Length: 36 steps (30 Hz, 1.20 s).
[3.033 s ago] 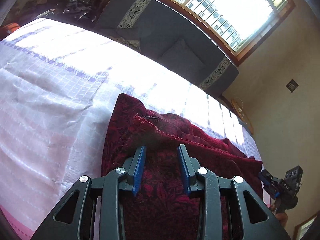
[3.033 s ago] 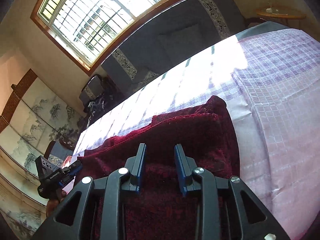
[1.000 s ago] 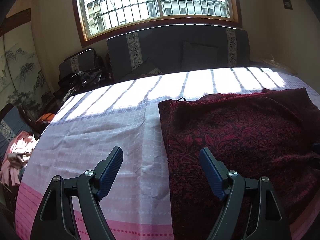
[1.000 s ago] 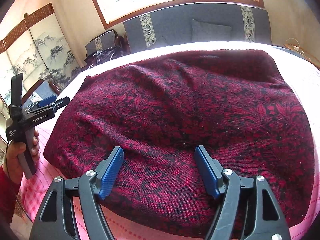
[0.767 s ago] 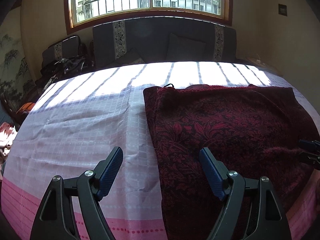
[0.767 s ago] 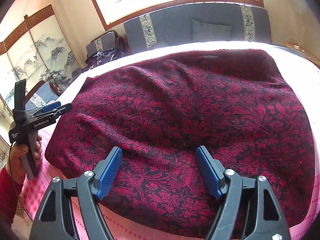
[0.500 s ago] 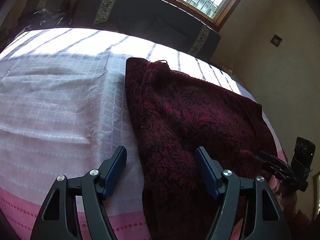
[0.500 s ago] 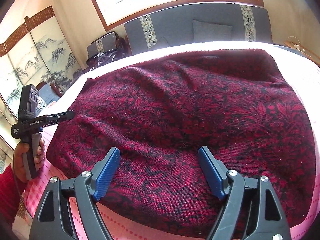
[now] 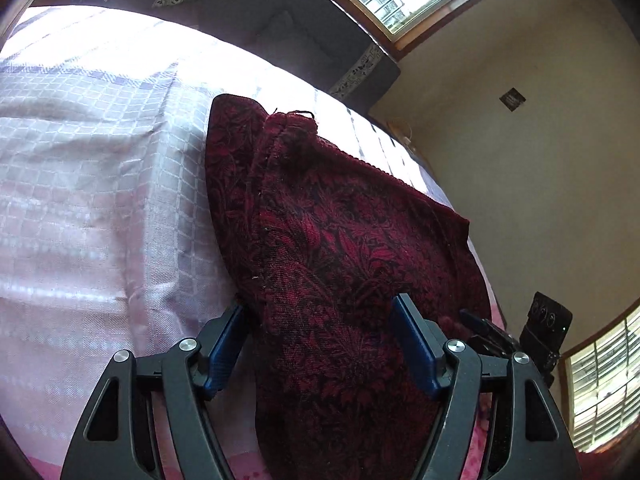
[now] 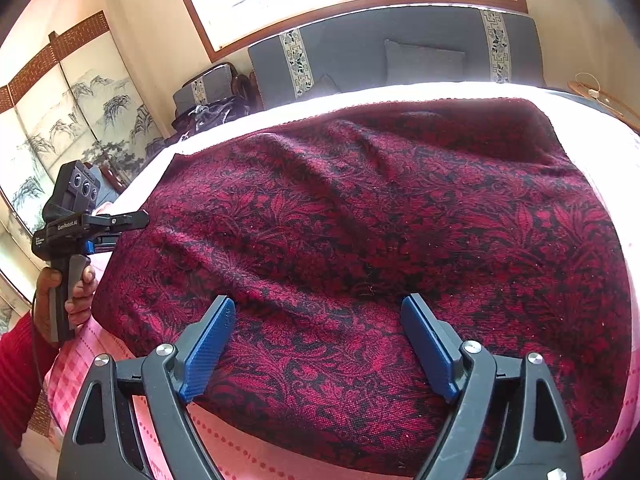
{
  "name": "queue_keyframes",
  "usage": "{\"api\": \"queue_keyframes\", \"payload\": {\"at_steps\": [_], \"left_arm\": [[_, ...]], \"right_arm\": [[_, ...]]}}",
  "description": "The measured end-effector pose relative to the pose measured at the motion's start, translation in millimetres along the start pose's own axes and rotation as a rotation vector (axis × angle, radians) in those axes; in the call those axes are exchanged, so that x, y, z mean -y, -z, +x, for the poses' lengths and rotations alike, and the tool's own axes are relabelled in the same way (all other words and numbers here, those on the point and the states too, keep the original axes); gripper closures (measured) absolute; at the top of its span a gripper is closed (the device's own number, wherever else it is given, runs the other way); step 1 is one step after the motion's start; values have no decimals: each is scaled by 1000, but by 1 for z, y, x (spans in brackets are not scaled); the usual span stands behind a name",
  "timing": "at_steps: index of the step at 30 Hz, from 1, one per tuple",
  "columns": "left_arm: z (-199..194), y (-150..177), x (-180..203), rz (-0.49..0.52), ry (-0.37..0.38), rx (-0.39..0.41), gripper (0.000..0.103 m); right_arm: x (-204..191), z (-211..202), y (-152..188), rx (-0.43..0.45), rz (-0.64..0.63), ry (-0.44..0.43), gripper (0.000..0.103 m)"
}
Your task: Fold small clothes
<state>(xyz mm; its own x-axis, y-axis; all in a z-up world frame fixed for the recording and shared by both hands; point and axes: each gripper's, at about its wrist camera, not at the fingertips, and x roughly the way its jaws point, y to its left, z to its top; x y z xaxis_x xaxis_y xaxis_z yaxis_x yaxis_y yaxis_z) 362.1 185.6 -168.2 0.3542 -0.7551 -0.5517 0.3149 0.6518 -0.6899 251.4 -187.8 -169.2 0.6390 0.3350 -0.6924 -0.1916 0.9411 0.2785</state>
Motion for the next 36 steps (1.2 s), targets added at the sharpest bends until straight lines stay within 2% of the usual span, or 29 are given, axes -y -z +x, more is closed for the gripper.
{"api": "queue_keyframes", "payload": {"at_steps": [2,5,8,12,14,18,22,25,29,36], "left_arm": [[2,-4,0,5,9,-11,31],[9,-6,9,65,-5,-56,31],[8,-8,5,43,14,-67,31],[2,-10,-11,-28,54,-39,48],[0,-10,-14,-54,94,-20,48],[5,-8,-2,-3,95,-40,48],[5,-10,11,33,92,-23,48],[9,-7,8,33,50,-59,48],[6,-2,-4,-17,87,-97,47],[23,-7,6,-9,96,-139,46]], "right_arm": [[-3,2,0,-3,-3,2,19],[-6,3,2,-7,-11,8,18],[-8,5,2,-10,-16,13,16],[-10,5,3,-9,-16,13,16],[-11,5,3,-10,-17,11,15],[-12,5,4,-13,-22,10,12],[-12,6,5,-13,-22,7,11],[-12,6,5,-12,-20,4,11],[-12,5,7,-11,-19,3,11],[-11,4,3,-16,-27,8,9]]}}
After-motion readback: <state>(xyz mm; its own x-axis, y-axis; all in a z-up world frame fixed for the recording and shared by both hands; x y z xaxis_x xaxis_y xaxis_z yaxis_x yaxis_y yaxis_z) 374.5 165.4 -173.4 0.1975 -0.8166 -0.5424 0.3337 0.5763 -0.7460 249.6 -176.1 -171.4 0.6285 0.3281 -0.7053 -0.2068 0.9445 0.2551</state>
